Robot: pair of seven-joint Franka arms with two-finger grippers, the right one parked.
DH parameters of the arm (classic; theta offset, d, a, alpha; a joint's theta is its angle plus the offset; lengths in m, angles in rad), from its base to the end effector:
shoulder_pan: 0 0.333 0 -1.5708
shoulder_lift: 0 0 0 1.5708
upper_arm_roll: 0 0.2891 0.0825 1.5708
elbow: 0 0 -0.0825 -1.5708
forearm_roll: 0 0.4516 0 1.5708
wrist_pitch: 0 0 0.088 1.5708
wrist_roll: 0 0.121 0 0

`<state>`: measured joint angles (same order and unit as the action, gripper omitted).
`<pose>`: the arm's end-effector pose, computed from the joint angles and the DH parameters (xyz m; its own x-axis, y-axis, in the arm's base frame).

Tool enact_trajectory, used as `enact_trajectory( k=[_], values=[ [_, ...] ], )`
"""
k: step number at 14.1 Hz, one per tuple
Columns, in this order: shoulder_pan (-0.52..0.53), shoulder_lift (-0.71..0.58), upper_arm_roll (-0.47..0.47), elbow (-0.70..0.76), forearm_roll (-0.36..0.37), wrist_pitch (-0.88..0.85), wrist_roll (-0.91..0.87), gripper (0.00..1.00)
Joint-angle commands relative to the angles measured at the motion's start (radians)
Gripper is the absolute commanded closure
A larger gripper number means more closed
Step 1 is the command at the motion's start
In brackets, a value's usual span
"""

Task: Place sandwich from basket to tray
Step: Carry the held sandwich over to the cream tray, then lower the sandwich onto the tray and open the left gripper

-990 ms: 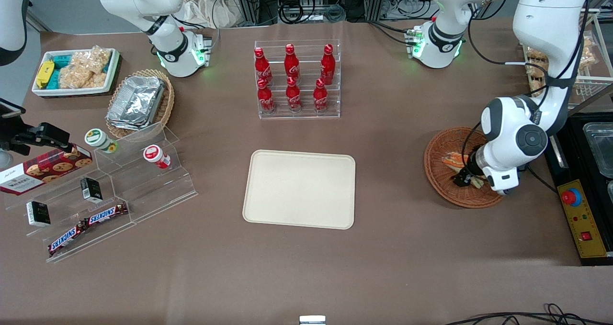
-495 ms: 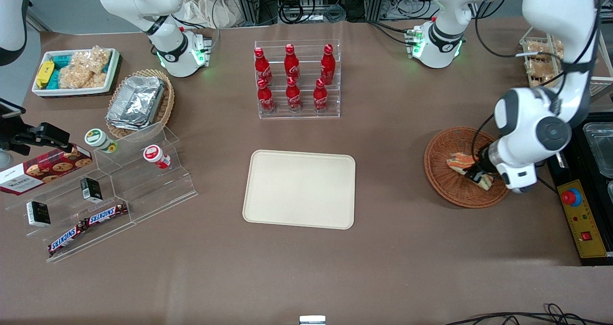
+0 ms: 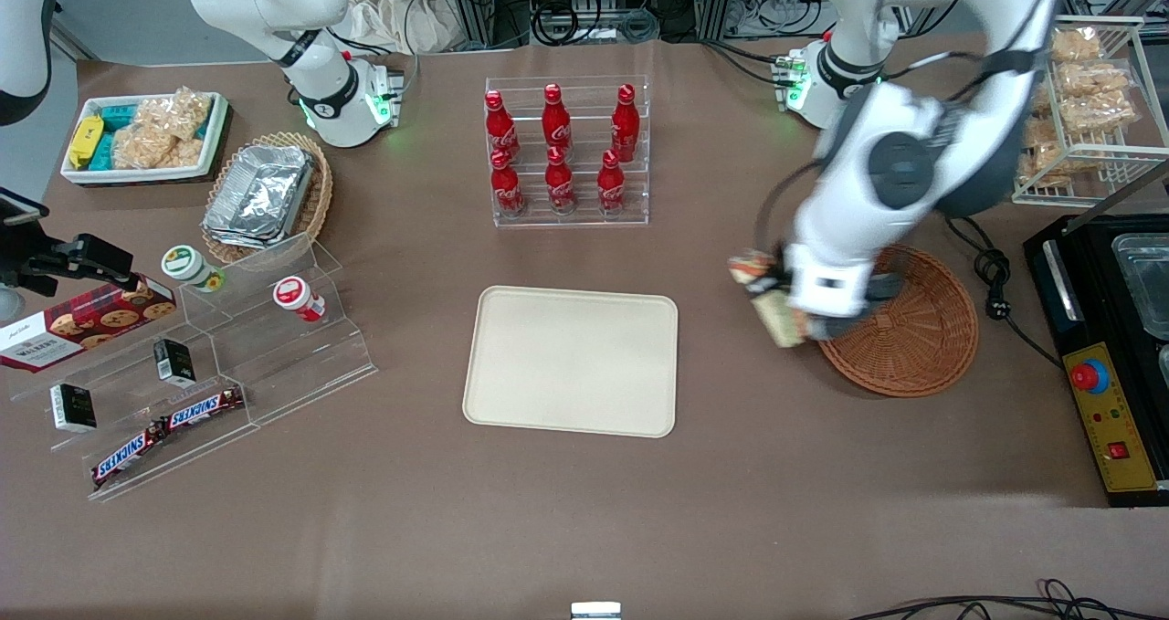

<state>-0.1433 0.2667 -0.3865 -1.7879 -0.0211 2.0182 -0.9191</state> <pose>0.5884 -0.3356 0.3419 0.9132 0.3938 -0.1051 0.4008 -0.9144 0.0569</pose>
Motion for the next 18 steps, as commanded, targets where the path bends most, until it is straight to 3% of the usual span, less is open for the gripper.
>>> enact_trajectory(
  k=[1, 5, 7, 12, 13, 14, 15, 16, 18],
  values=[
    [-0.108, 0.239, -0.009, 0.221, 0.059, 0.028, 0.100, 1.00],
    [-0.206, 0.428, -0.003, 0.229, 0.272, 0.308, 0.071, 1.00],
    [-0.202, 0.472, -0.003, 0.234, 0.376, 0.326, 0.066, 1.00],
    [-0.171, 0.467, -0.002, 0.228, 0.403, 0.317, 0.080, 1.00],
    [-0.170, 0.470, -0.002, 0.228, 0.403, 0.315, 0.074, 0.95],
    [-0.170, 0.471, -0.002, 0.228, 0.401, 0.317, 0.065, 0.56],
    [-0.171, 0.474, -0.002, 0.228, 0.403, 0.320, 0.051, 0.10],
    [-0.171, 0.473, -0.002, 0.228, 0.403, 0.321, 0.045, 0.01],
    [-0.168, 0.445, -0.003, 0.229, 0.389, 0.318, 0.036, 0.01]
  ],
)
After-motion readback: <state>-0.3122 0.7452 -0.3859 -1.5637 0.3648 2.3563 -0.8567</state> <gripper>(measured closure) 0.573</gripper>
